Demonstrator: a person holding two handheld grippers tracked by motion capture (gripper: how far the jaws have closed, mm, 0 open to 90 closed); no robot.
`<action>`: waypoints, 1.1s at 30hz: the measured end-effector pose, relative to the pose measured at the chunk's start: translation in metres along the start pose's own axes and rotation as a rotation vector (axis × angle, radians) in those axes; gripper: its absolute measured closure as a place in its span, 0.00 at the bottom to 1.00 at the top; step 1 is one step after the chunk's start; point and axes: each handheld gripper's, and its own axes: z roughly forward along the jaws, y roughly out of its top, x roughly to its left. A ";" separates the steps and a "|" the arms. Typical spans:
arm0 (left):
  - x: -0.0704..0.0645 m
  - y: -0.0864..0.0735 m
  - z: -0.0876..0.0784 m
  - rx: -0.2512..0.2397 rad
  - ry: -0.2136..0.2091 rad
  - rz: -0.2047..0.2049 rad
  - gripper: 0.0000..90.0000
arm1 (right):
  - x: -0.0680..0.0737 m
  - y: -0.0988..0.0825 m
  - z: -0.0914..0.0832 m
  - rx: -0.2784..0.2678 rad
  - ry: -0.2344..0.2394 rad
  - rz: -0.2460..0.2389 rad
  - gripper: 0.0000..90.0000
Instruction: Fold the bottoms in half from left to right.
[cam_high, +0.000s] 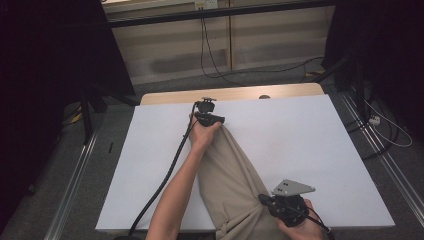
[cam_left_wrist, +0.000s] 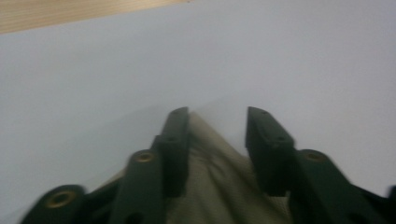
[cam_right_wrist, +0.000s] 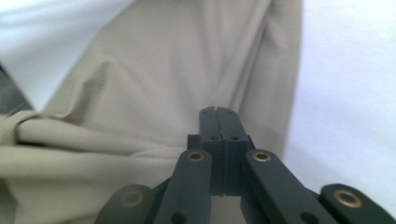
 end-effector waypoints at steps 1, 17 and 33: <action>-0.002 0.000 0.000 -0.002 -0.007 0.013 0.57 | 0.000 0.000 0.000 0.000 0.000 0.000 1.00; -0.020 -0.045 -0.078 -0.085 -0.034 0.134 0.20 | -0.018 -0.003 0.001 0.030 -0.085 0.021 0.85; -0.042 -0.172 -0.145 0.043 -0.143 0.246 0.32 | 0.036 -0.024 -0.005 0.067 0.093 -0.044 0.70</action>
